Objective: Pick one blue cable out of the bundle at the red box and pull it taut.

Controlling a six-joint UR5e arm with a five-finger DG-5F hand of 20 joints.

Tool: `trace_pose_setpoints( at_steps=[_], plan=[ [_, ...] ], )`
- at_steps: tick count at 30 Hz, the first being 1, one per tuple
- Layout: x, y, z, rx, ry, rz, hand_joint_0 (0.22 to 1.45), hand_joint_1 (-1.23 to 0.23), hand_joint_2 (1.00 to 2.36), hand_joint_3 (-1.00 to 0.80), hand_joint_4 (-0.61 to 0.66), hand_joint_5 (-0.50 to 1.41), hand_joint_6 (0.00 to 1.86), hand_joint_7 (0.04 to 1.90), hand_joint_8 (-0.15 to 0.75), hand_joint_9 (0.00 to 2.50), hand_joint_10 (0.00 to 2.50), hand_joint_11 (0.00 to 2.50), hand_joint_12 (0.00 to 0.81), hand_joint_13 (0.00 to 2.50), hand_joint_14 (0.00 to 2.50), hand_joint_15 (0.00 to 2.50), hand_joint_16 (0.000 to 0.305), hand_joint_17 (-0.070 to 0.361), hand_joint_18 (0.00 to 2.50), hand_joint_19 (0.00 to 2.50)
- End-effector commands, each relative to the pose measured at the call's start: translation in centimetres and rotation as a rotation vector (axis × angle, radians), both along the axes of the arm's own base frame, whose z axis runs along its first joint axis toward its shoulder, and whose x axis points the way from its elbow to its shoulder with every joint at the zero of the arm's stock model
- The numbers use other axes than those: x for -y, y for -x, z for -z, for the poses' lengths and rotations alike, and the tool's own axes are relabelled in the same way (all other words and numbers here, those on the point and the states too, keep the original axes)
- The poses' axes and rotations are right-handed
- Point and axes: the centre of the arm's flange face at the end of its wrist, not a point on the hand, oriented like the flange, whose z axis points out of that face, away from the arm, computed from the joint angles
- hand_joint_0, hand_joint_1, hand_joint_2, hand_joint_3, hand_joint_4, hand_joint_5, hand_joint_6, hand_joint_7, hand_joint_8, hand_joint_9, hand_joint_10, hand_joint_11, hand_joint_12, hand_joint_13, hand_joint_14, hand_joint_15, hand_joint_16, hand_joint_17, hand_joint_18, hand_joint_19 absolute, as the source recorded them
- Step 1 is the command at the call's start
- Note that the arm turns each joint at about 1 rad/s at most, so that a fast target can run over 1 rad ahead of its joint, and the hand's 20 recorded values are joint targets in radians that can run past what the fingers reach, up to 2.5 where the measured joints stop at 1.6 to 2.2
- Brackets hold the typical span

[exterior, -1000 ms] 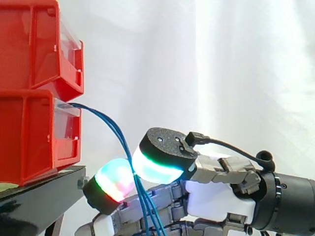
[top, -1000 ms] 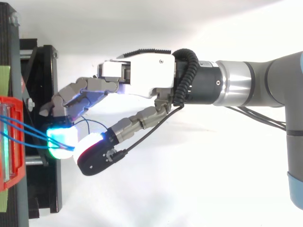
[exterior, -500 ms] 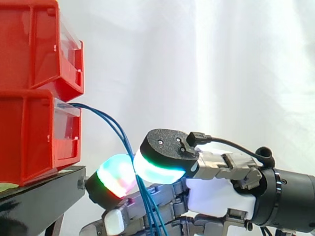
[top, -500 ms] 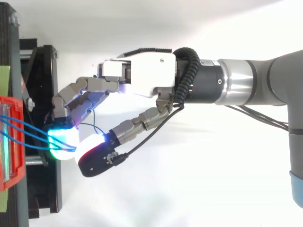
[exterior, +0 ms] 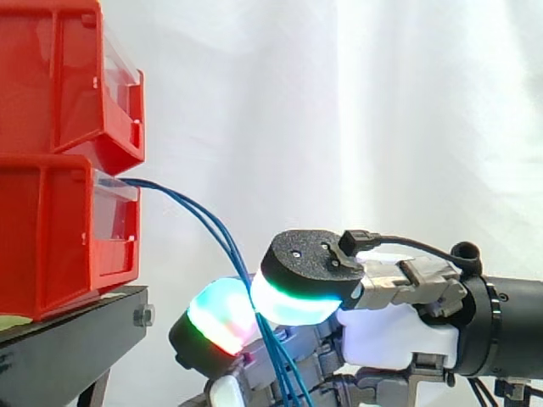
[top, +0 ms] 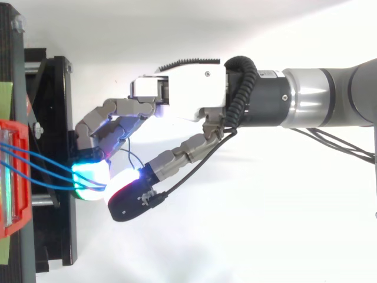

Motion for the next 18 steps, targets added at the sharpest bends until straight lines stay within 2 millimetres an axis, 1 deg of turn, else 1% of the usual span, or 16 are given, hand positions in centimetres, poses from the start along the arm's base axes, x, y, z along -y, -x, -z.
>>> trace_pose_setpoints(
  at_steps=[1,8,10,13,18],
  plan=[
    [0.0,0.2,-0.3,-0.015,-0.016,-0.001,0.67,-0.87,1.03,0.02,0.12,-0.20,0.87,1.04,0.354,0.73,0.01,0.60,0.398,0.59,0.01,0.20,0.053,0.119,0.67,0.32],
    [0.2,0.3,-0.9,-0.012,-0.025,-0.001,0.67,-0.89,1.03,0.01,0.13,-0.20,0.87,1.05,0.347,0.72,0.01,0.61,0.399,0.59,0.01,0.20,0.053,0.119,0.68,0.32],
    [0.2,0.3,-1.2,-0.008,-0.026,0.001,0.68,-0.89,1.03,-0.01,0.14,-0.20,0.87,1.05,0.349,0.72,0.01,0.60,0.399,0.59,0.01,0.19,0.053,0.119,0.68,0.32],
    [0.2,0.3,-1.2,-0.014,-0.025,-0.001,0.69,-0.91,1.03,-0.03,0.15,-0.21,0.88,1.04,0.348,0.71,0.01,0.60,0.400,0.59,0.01,0.19,0.053,0.119,0.69,0.31],
    [0.2,0.4,-1.6,-0.009,-0.024,0.000,0.70,-0.92,1.03,-0.07,0.17,-0.21,0.88,1.04,0.347,0.69,0.01,0.61,0.397,0.58,0.01,0.20,0.053,0.119,0.69,0.31]
  ],
)
